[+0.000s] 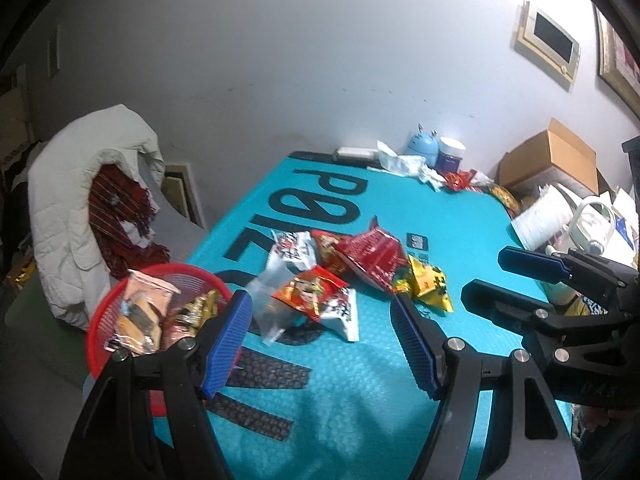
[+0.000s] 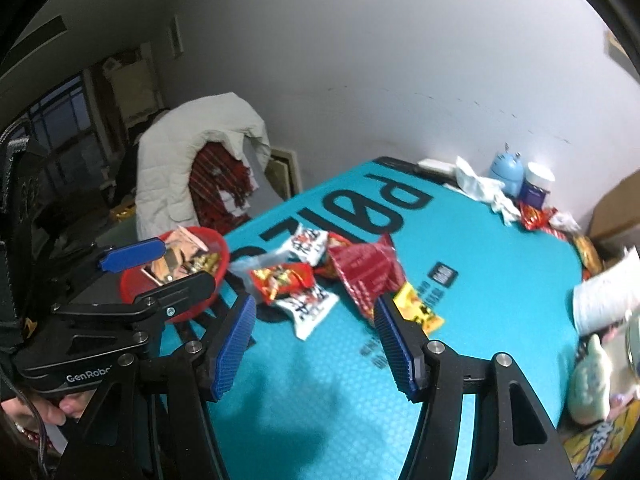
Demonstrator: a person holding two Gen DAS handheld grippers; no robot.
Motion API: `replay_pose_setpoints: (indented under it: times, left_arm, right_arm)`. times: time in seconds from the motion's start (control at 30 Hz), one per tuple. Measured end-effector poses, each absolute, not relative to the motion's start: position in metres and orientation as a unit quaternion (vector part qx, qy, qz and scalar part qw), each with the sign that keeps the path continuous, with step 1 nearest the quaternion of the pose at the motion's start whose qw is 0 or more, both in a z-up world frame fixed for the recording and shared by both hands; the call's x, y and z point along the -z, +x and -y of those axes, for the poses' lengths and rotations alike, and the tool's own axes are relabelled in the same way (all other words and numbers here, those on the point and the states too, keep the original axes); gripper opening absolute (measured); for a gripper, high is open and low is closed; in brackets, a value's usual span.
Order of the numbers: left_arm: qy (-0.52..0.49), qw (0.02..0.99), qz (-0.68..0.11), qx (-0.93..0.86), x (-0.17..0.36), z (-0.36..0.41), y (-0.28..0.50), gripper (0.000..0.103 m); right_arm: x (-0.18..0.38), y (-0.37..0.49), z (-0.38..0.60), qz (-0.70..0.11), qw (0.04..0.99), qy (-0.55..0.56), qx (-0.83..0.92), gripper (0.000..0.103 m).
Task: Organize snacks
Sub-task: 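Move both tools back over the remaining snacks on the table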
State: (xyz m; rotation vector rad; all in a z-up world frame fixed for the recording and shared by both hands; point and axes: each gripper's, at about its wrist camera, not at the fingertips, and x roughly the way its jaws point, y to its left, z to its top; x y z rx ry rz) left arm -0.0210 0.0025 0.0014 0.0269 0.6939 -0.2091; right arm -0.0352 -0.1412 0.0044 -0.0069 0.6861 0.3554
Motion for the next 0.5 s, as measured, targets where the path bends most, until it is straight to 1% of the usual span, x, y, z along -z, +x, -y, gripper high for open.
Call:
replay_pose_setpoints:
  times: [0.5]
  left_arm:
    - [0.014, 0.912, -0.388, 0.13, 0.032, 0.03, 0.017, 0.071]
  right_arm:
    - [0.028, -0.006, 0.179, -0.374, 0.915, 0.035, -0.145, 0.062]
